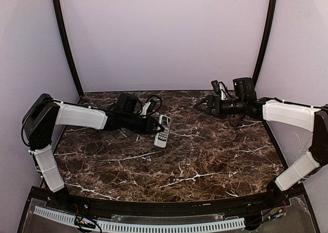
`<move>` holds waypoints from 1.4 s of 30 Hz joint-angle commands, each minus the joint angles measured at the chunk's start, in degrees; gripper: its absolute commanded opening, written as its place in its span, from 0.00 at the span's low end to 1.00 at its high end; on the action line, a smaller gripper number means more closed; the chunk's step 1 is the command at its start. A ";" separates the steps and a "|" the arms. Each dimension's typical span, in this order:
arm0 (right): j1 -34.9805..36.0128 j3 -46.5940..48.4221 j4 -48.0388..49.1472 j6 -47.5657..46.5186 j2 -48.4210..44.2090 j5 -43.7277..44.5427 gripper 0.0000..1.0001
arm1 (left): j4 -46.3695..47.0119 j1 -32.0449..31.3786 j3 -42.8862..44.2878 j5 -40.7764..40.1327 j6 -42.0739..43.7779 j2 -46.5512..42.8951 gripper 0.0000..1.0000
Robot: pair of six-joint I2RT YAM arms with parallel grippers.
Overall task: Load the batteries into the remote control
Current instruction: Place the remote control at the center of the board.
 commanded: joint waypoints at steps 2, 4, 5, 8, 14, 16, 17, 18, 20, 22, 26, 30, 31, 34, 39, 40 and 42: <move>-0.56 -1.40 0.58 -0.79 -0.86 -1.58 0.99 | 4.35 1.25 -0.46 2.87 -4.95 3.01 0.04; -0.56 -1.60 0.95 -0.60 -0.76 -2.18 0.98 | 5.36 1.69 -0.50 3.71 -6.49 4.47 0.04; -0.52 -1.69 1.05 -0.53 -0.76 -2.25 0.98 | 6.27 2.11 -0.58 4.56 -7.65 4.89 0.05; -0.55 -1.93 1.10 -0.49 -0.68 -2.44 0.98 | 7.10 2.52 -0.52 5.31 -8.85 6.73 0.04; -0.52 -2.41 1.28 -0.32 -0.17 -2.84 0.98 | 4.57 2.68 0.44 4.03 -8.36 8.41 0.06; -0.50 -2.50 1.28 -0.16 0.04 -3.04 0.99 | 3.42 3.06 0.82 3.51 -8.57 9.23 0.06; -0.54 -2.58 1.30 -0.14 0.11 -3.09 0.99 | 3.09 3.17 0.88 3.33 -8.64 9.78 0.07; -0.53 -2.59 1.32 -0.14 0.07 -3.08 0.99 | 2.23 3.29 1.04 2.89 -8.47 10.01 0.07; -0.50 -2.61 1.31 -0.14 0.13 -3.04 0.99 | 1.04 3.36 1.29 2.08 -8.16 10.40 0.11; -0.52 -2.56 1.28 -0.08 0.15 -3.06 0.99 | 0.13 3.44 1.56 1.70 -7.96 10.58 0.14; -0.52 -2.43 1.29 0.01 0.45 -3.22 0.99 | -1.61 3.74 2.23 1.32 -7.49 11.01 0.19; -0.51 -2.32 1.33 0.03 0.56 -3.38 0.99 | -3.34 3.80 2.78 0.24 -6.85 11.16 0.23; -0.52 -2.33 1.31 0.03 0.56 -3.34 0.98 | -4.04 3.85 2.87 -0.13 -6.68 11.14 0.25; -0.50 -2.35 1.28 0.08 0.55 -3.43 0.98 | -4.83 3.89 3.02 -0.69 -6.11 11.31 0.29; -0.50 -2.33 2.51 0.13 0.45 -3.42 0.99 | -7.87 3.95 3.98 -2.46 -5.19 11.45 0.39; -0.45 -2.35 2.65 0.06 0.43 -3.42 0.98 | -8.31 3.91 4.13 -2.69 -4.84 11.39 0.42; -0.52 -2.35 2.62 0.08 0.47 -3.38 0.98 | -10.06 3.97 4.65 -3.45 -4.32 11.36 0.45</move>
